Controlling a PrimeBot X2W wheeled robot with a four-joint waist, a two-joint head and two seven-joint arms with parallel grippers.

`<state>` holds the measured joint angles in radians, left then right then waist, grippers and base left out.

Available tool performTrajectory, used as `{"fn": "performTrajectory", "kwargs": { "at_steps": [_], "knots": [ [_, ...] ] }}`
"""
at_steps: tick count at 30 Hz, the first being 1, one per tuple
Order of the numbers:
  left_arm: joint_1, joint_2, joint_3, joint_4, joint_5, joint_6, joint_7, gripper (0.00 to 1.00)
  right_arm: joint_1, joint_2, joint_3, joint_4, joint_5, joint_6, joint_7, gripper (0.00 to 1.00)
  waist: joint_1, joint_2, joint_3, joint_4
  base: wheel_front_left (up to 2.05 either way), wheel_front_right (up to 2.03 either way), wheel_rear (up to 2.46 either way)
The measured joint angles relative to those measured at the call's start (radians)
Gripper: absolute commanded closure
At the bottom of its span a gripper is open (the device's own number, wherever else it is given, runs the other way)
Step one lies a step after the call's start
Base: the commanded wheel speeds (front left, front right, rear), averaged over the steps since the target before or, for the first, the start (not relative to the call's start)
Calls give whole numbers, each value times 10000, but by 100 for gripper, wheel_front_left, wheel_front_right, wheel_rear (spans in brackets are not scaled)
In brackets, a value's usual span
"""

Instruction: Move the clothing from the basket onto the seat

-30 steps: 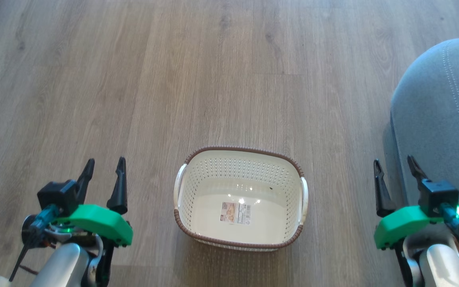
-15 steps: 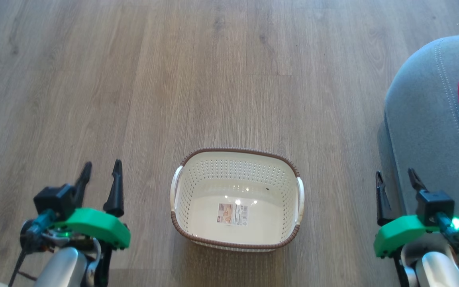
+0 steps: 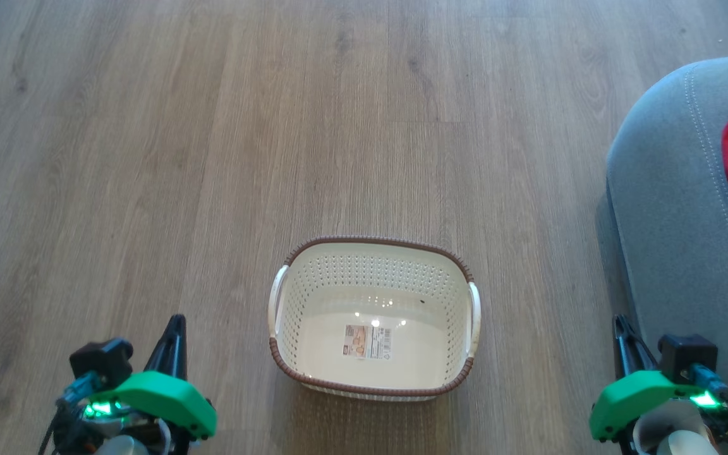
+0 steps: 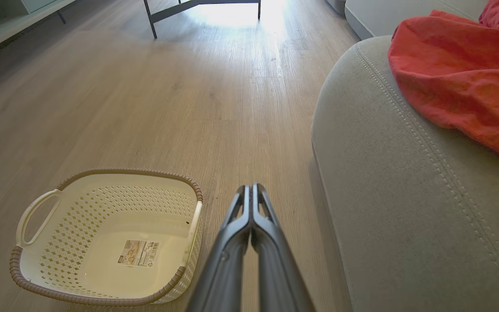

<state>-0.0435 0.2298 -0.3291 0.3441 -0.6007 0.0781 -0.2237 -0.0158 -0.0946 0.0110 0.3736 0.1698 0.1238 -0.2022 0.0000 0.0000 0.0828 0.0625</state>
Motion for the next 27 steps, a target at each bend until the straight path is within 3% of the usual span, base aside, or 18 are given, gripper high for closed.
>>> {"fn": "performTrajectory", "kwargs": {
  "at_steps": [27],
  "knots": [
    [0,-418,878,-88,-2324,-462,744,100,-14,165,-326,-199,3283,0,706,100,0,0,-183,-144,0,0,0]
  ]
}}
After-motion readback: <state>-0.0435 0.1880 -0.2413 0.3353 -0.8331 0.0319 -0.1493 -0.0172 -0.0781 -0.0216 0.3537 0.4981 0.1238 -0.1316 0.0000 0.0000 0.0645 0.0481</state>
